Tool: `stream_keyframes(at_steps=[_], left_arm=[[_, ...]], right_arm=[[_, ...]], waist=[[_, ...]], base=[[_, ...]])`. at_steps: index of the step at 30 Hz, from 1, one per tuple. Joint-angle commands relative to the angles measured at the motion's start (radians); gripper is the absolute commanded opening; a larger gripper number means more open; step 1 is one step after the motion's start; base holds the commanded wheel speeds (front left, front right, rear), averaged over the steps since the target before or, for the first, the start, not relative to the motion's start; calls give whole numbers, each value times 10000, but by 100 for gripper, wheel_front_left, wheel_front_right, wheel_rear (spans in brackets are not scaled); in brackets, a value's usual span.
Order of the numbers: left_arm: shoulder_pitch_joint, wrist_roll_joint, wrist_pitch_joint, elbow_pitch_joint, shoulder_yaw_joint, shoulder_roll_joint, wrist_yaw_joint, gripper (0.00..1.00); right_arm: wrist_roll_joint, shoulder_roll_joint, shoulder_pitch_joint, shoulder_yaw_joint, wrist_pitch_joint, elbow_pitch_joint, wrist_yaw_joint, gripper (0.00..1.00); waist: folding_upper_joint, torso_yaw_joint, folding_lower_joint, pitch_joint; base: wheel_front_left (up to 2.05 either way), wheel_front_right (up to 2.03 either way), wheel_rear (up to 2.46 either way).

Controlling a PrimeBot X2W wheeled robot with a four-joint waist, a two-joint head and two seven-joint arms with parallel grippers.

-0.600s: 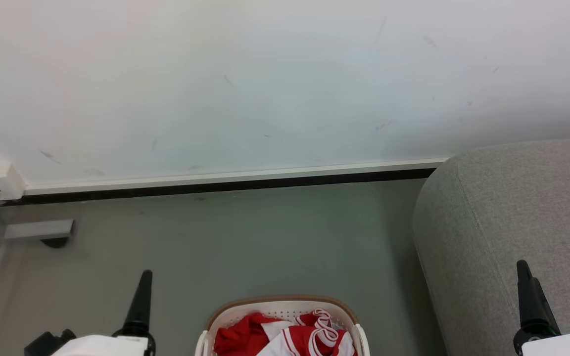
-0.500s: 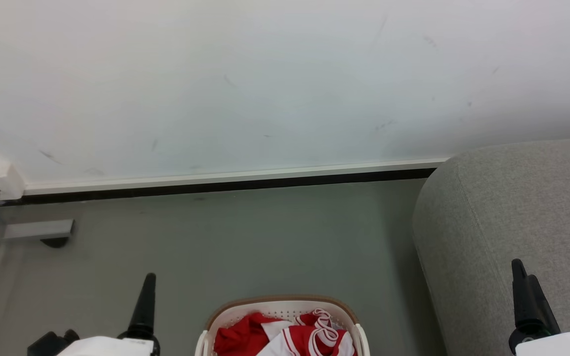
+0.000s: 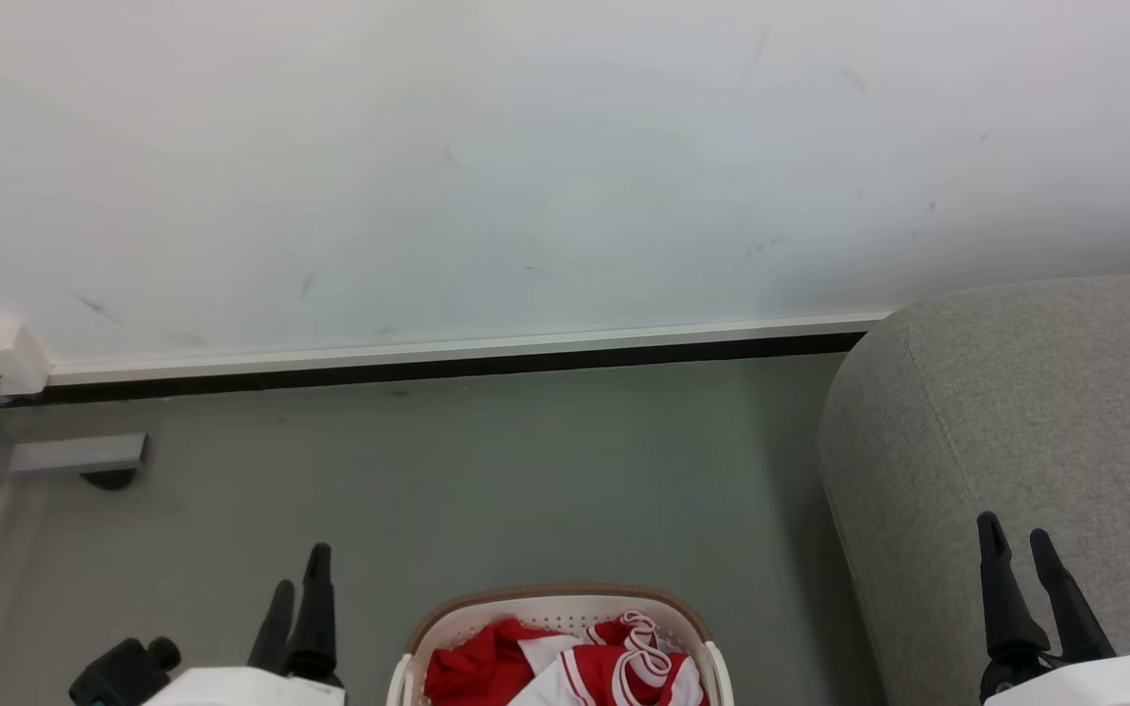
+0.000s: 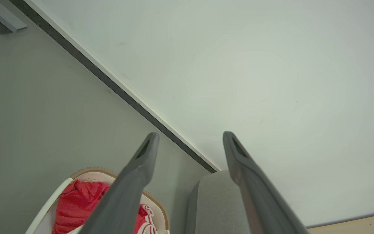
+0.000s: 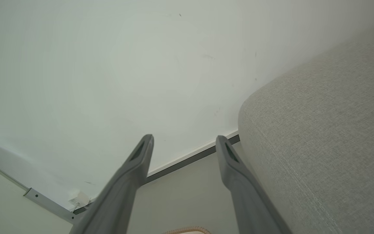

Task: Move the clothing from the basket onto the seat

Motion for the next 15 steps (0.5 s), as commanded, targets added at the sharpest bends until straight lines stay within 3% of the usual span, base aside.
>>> stream_keyframes(at_steps=[1,15], left_arm=[[20,466,-110,-158,-31,82,72,100],[240,2622,-539,-247,-238,93,262,100]], right_arm=[[-406,-102,-77,66,-123,-98,-8,100],[-2044,-366,-83,557,-554,170,-10,100]], waist=[[0,3,0,-1],[0,-16,0,24]], base=[[0,0,0],[0,0,0]])
